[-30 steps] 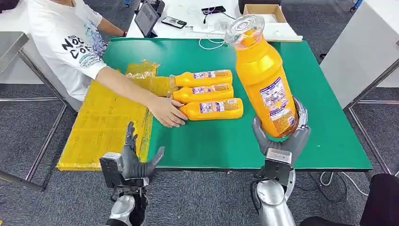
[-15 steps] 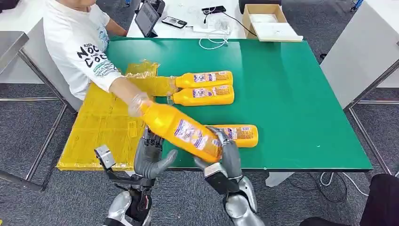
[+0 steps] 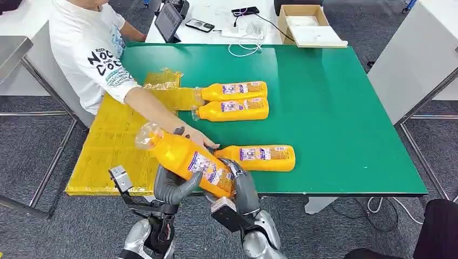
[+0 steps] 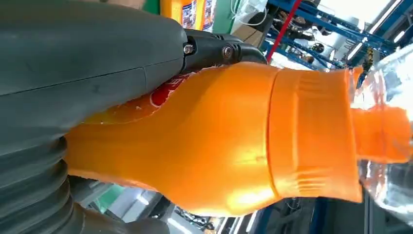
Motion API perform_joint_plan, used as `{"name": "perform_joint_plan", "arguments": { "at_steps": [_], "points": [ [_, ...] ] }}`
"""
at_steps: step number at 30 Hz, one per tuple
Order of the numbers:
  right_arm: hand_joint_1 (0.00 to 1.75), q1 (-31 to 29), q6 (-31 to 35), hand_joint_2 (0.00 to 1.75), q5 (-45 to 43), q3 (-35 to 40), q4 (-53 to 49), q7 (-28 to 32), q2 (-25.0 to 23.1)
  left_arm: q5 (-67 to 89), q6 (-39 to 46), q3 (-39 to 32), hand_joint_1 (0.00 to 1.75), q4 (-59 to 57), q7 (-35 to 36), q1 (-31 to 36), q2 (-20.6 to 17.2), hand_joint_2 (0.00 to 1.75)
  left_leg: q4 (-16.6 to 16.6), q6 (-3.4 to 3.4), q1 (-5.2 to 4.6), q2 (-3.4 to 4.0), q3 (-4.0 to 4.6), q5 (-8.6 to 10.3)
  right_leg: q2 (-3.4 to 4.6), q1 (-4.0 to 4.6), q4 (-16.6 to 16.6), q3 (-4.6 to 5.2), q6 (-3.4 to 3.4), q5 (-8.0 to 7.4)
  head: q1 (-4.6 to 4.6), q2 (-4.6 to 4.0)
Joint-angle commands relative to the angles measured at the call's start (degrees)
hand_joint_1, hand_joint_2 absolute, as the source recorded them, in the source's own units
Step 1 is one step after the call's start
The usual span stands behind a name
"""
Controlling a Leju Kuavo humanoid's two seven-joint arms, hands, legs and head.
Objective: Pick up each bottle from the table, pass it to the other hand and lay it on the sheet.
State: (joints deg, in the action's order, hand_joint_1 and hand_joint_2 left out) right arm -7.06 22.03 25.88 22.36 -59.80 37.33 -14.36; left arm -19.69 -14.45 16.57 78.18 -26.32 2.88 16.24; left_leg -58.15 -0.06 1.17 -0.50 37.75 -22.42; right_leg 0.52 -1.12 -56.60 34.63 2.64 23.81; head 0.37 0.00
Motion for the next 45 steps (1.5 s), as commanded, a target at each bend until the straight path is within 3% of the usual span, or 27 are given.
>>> {"name": "perform_joint_plan", "arguments": {
  "at_steps": [1, 8, 9, 11, 12, 28, 29, 30, 31, 32, 36, 45],
  "points": [
    [1.75, -3.5, 0.0, 1.75, 2.0, 4.1, 8.3, -1.0, 0.0, 0.3, -0.5, 2.6, 0.0, -4.1, 0.9, 2.1, -1.2, 1.75, 0.1, 0.04, -0.01, 0.05, -0.29, -0.08, -0.03, 0.03, 0.1, -0.28, -0.12, 0.07, 0.02, 0.0],
    [1.75, -4.0, 1.1, 1.75, 3.4, 5.8, 8.9, -1.8, -0.5, 4.3, 2.7, 3.3, 0.0, -5.5, 0.8, 2.9, -1.5, 1.75, 0.1, 0.06, 0.0, 0.03, -0.36, -0.1, -0.07, 0.04, 0.1, -0.36, -0.15, 0.1, 0.04, 0.0],
    [1.75, -4.1, 1.0, 1.75, 3.4, 6.0, 9.0, -1.9, -0.5, 4.8, 3.0, 3.4, 0.09, -5.7, 0.9, 3.0, -1.5, 1.75, 0.1, 0.07, 0.0, 0.03, -0.48, -0.15, -0.09, 0.05, 0.1, -0.49, -0.19, 0.15, 0.02, 0.0],
    [1.75, -4.3, 1.0, 1.75, 3.1, 6.4, 9.6, -1.9, -0.7, 8.8, 5.5, 3.9, 1.54, -6.5, -0.3, 3.6, -1.9, 1.75, 0.1, 0.05, -0.01, 0.0, -0.36, -0.09, -0.1, 0.03, 0.1, -0.36, -0.15, 0.11, 0.02, 0.0],
    [1.75, -4.2, 0.9, 1.75, 3.1, 6.6, 9.7, -1.8, -0.8, 9.2, 5.6, 3.8, 1.75, -6.9, -0.1, 3.7, -2.0, 1.75, 0.1, 0.03, 0.01, -0.02, -0.18, -0.03, -0.09, 0.03, 0.1, -0.19, -0.1, 0.05, 0.02, 0.0],
    [1.75, -5.2, -1.8, 1.75, 1.9, 8.1, 13.2, -3.1, -1.0, 5.3, 4.0, 1.4, 1.75, -5.5, -1.1, 3.1, -0.1, 1.75, 0.0, 0.05, 0.02, -0.01, -0.27, -0.08, -0.09, 0.05, 0.0, -0.27, -0.13, 0.09, 0.02, 0.0],
    [1.68, -5.2, -1.7, 1.75, 1.9, 8.0, 13.4, -3.0, -1.0, 5.1, 3.9, 1.3, 1.75, -5.4, -1.0, 3.0, -0.1, 1.75, 0.0, 0.04, 0.0, 0.0, -0.21, -0.06, -0.07, 0.03, 0.0, -0.21, -0.1, 0.07, 0.02, 0.0],
    [1.47, -5.2, -1.6, 1.75, 1.8, 7.9, 13.5, -3.0, -1.0, 4.9, 3.8, 1.3, 1.75, -5.3, -1.0, 3.0, -0.1, 1.75, 0.0, 0.04, 0.01, 0.0, -0.17, -0.05, -0.07, 0.03, 0.0, -0.17, -0.09, 0.06, 0.02, 0.0],
    [0.0, -5.1, -1.5, 1.75, 1.7, 7.8, 13.4, -2.9, -1.1, 4.8, 3.8, 1.3, 1.75, -5.2, -0.9, 2.9, -0.1, 1.75, 0.0, 0.05, 0.0, -0.02, -0.27, -0.09, -0.1, 0.04, 0.0, -0.28, -0.12, 0.1, 0.02, 0.0],
    [0.0, -5.0, -0.6, 0.0, 1.2, 7.1, 13.1, -3.1, -1.4, 4.5, 3.9, 1.1, 1.75, -5.2, -0.8, 2.7, 0.0, 1.75, 0.0, 0.04, 0.01, -0.03, -0.18, -0.05, -0.1, 0.04, 0.0, -0.18, -0.1, 0.07, 0.02, 0.0],
    [0.0, -4.6, -1.2, 0.0, 1.0, 7.0, 10.2, -3.8, -0.5, 5.8, 7.0, -0.1, 1.75, -5.5, -1.6, 3.0, 0.1, 1.75, 0.0, 0.04, 0.0, -0.07, -0.14, -0.03, -0.13, 0.02, 0.0, -0.16, -0.09, 0.07, 0.04, 0.0],
    [0.0, -2.3, -1.3, 0.0, -1.7, 6.3, -3.3, -3.0, 0.7, 19.3, 27.7, -8.6, 1.75, -9.7, -9.4, 12.4, -1.3, 1.75, 0.0, 0.02, 0.0, -0.07, -0.05, 0.03, -0.13, 0.03, 0.0, -0.03, -0.09, 0.02, 0.02, 0.0]
  ]
}}
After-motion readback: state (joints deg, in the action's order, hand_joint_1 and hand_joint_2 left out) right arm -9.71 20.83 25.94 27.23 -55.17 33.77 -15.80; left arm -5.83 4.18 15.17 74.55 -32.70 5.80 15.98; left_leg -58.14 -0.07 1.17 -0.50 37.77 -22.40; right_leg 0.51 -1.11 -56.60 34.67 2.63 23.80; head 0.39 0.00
